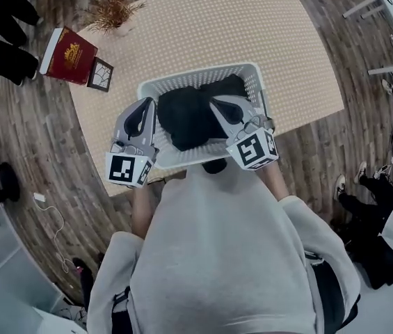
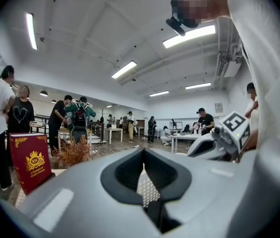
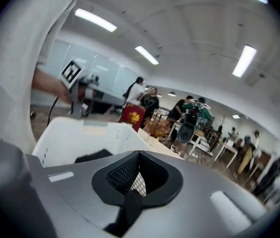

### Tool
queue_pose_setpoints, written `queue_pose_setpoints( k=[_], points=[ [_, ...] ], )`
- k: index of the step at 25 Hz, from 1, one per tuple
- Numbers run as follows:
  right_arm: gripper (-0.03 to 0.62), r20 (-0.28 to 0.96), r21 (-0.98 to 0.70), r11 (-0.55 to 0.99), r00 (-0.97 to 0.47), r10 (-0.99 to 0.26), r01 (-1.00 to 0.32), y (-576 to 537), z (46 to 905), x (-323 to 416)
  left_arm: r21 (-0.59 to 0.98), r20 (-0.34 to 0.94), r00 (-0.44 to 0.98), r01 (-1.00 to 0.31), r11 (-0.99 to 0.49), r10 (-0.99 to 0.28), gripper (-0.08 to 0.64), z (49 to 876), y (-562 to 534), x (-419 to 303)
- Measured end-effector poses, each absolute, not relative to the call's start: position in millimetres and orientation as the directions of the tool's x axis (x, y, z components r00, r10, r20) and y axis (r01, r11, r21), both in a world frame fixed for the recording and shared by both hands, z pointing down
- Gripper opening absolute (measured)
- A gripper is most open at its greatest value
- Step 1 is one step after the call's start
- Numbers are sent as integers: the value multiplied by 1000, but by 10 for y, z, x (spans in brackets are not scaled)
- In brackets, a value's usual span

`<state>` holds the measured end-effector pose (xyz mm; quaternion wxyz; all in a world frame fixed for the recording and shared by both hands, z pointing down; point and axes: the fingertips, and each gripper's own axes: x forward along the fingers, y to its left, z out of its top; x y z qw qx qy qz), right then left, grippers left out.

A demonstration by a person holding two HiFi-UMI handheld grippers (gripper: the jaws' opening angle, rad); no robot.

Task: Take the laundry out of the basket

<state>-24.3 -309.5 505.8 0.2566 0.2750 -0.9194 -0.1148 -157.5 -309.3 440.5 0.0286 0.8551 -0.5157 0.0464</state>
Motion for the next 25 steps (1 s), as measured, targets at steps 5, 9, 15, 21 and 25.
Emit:
queue_pose_setpoints(
  k=[5, 9, 15, 21, 25],
  points=[
    [-2, 632, 693, 717, -545, -551, 79, -2940, 5577, -330, 15, 108, 454, -891, -455, -885, 8, 4475, -3110, -1607],
    [0, 669, 658, 743, -547, -503, 122, -2893, 5671, -356, 20, 99, 450, -892, -451, -887, 8, 4464, -3116, -1620],
    [421, 885, 306, 943, -405, -231, 130, -2684, 6269, -302, 33, 92, 445, -896, -444, -891, 8, 4478, -3097, -1661],
    [598, 969, 158, 952, -228, -98, 262, -2622, 7020, -354, 39, 80, 432, -902, -431, -898, 8, 4442, -3079, -1738],
    [598, 982, 137, 956, -159, -97, 261, -2786, 7359, -414, 55, 77, 417, -909, -414, -906, 8, 4444, -3048, -1812]
  ],
)
